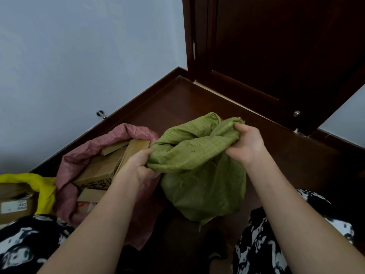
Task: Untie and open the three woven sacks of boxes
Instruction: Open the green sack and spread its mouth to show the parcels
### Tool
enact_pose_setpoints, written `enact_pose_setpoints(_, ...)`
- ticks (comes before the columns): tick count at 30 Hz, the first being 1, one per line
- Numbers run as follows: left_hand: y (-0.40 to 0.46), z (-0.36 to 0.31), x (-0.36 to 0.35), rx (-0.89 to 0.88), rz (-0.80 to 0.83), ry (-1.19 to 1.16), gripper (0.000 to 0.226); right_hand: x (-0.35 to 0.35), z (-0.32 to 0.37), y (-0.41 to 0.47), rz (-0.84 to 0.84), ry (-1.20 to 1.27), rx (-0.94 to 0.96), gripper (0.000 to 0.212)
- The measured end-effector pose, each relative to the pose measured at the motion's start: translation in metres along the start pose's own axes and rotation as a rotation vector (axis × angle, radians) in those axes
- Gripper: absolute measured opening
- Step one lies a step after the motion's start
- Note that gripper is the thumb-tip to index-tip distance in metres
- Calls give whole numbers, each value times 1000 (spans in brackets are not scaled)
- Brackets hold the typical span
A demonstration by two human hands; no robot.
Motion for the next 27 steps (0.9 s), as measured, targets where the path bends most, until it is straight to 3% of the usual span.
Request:
enact_pose_setpoints(3,7,15,7,127,-119,126,23,-1,2,2,-18,36,31,33)
enact_pose_setpoints(6,15,22,7,142,-143,91,18,3,3,4,-106,47,57,31)
enact_pose_setpoints(9,35,18,5,81,-106,-82,33,12,1,4,-259,20,38,28)
enact_pose_setpoints(11,39,14,-3,37,-24,-315,40,20,-2,5,-343,-10,15,32)
enact_pose_setpoints(15,31,6,-18,-75,65,-499,43,21,-5,5,-245,-20,27,52)
enact_pose_setpoints(17,22,-1,-25,-150,127,-413,46,18,-10,0,-161,-94,-6,52)
enact_pose_setpoints(21,7,-9,-33,-166,292,-376,47,19,-13,-6,-141,-203,-29,15)
enact_pose_setpoints(23,2,-10,-31,-214,330,-231,44,23,-9,-4,-140,-144,-5,21)
enact_pose_setpoints(27,10,5,-22,-188,149,2,28,28,-2,-3,-132,-18,32,43)
Point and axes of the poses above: each hand's wrist, its own y-axis towards the middle knuckle, its own x-axis out of the back of the hand, z = x × y, the point moved 5 cm from there along y, towards the middle knuckle, and after that the axes turned 8 degrees about x, right-handed, at the moved point
